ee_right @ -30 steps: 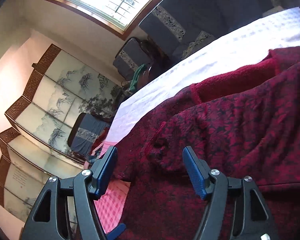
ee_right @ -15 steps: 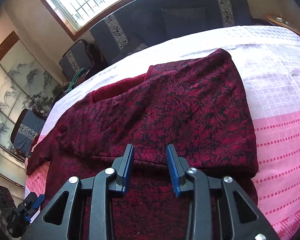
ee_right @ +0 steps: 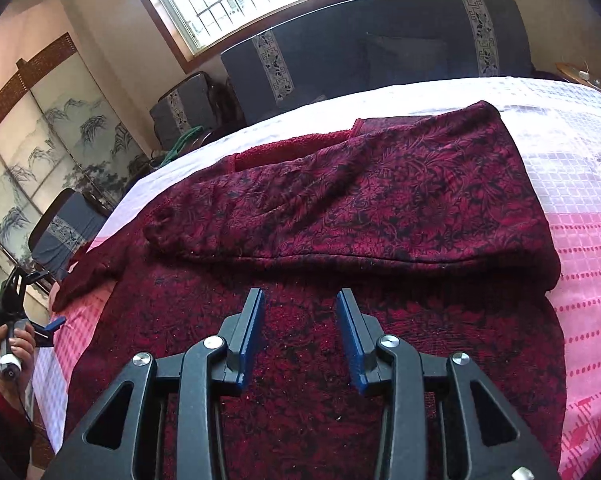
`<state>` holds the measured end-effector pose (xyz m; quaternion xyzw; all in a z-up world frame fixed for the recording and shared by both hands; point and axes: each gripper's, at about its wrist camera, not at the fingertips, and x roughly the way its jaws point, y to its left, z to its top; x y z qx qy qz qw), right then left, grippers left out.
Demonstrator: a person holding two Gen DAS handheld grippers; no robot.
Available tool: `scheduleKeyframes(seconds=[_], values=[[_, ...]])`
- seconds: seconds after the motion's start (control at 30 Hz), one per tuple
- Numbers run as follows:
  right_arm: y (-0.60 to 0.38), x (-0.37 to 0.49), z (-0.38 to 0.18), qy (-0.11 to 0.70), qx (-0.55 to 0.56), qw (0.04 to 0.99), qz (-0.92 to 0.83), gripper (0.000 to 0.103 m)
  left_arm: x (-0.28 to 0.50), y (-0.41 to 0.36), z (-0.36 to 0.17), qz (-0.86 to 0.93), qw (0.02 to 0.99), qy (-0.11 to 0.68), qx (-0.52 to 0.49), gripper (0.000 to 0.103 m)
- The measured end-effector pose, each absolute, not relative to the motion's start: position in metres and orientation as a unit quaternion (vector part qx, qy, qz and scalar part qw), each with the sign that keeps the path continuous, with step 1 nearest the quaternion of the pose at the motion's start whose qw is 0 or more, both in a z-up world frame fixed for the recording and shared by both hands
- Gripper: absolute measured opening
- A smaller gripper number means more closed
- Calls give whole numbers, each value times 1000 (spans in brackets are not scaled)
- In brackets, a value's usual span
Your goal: Fold small clothes
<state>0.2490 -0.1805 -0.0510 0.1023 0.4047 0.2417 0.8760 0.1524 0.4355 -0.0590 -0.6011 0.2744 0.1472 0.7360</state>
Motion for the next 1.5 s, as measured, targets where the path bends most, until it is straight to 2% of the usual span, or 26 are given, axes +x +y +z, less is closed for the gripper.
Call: scheduleKeyframes(seconds=[0.2,0.23,0.27,0.3,0.33,0.37,0.47,0.57,0.73,0.87,1.0,1.13,1.23,1.33,1.4,1.43,1.5], values=[[-182,247,-53,401,108,877,242,51,159,467,-63,152,718,243,-634,100],[-183,247,-52,401,109,877,242,52,162,471,-62,161,722,243,-628,90],[-183,246,-52,399,110,877,242,54,166,474,-63,169,725,252,-618,67],[-183,246,-52,397,111,878,242,55,172,476,-65,174,727,268,-608,54],[-184,246,-51,396,113,878,243,58,177,479,-69,178,726,283,-601,21],[-185,245,-51,394,115,879,243,59,184,480,-72,183,726,295,-594,7],[-188,246,-51,393,124,877,247,59,192,470,-59,182,749,282,-572,7],[-195,247,-52,387,146,874,253,60,204,440,-6,138,801,228,-537,7],[-220,250,-55,372,213,869,247,62,261,325,103,21,888,206,-410,7],[-241,246,-57,352,265,864,242,63,312,217,146,-82,908,216,-349,7],[-264,244,-64,331,326,851,246,63,359,121,134,-145,898,264,-320,7],[-289,245,-79,319,403,822,244,63,389,42,93,-187,885,316,-287,7],[-293,243,-81,309,416,819,246,62,402,-3,55,-208,879,347,-254,7],[-288,242,-79,309,407,822,252,64,406,-33,27,-189,887,370,-203,16],[-292,241,-80,307,414,819,254,63,396,-45,23,-188,890,376,-174,17],[-293,241,-81,305,417,817,256,63,389,-48,26,-197,890,374,-170,20],[-297,238,-82,301,416,819,255,63,367,-44,35,-218,890,362,-174,47]])
